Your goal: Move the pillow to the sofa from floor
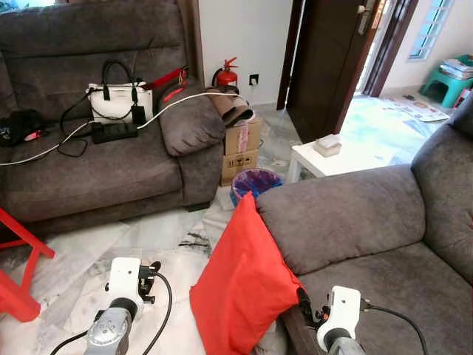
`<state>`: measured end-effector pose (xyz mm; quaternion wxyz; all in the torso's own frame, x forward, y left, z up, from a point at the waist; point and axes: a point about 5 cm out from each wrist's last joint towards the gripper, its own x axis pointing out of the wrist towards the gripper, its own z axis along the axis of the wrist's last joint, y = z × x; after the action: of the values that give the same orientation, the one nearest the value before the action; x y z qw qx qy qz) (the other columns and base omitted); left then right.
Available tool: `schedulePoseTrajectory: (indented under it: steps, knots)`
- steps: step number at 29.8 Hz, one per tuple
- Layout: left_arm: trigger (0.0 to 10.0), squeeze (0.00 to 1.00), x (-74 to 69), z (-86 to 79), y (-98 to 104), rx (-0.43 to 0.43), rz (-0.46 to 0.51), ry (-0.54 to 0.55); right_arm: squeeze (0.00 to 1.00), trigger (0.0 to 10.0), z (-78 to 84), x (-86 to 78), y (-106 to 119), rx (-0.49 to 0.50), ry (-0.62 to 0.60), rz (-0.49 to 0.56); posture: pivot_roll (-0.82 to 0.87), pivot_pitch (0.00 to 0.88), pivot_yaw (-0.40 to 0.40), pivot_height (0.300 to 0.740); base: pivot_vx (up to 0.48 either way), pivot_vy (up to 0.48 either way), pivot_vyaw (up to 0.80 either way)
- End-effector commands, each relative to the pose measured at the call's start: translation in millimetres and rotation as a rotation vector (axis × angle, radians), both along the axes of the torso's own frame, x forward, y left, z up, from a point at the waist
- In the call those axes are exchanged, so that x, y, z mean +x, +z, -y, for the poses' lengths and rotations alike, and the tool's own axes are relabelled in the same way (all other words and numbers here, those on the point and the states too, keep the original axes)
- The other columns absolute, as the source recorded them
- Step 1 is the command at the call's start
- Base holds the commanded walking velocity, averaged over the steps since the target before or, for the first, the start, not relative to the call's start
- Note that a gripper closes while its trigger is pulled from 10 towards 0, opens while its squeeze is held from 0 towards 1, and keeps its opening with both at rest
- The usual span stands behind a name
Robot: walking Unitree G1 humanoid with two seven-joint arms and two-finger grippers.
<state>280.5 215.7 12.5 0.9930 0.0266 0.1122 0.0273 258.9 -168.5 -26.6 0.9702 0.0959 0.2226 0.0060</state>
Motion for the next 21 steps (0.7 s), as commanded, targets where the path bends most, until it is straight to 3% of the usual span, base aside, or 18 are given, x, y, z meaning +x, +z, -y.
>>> schedulePoseTrajectory:
  steps: [1,12,21]
  knots:
    - [10.0,0.00,-3.0,-1.5,-4.4,-0.009,-0.029,0.005,0.00,10.0,-1.8,-1.4,-1.2,0.012,0.000,-0.001,0.10,0.046,0.000,0.650,0.000,0.000,0.00]
    - [10.0,0.00,-4.0,-0.4,-5.5,-0.021,-0.032,0.005,0.00,10.0,-2.6,-3.3,-4.6,-0.002,0.015,-0.039,0.10,0.048,-0.002,0.650,0.000,0.000,0.00]
    - [10.0,0.00,-3.8,0.2,-5.7,-0.022,-0.033,0.009,0.00,10.0,-1.9,-2.0,-1.8,0.020,0.000,-0.006,0.10,0.048,-0.003,0.635,0.000,0.000,0.00]
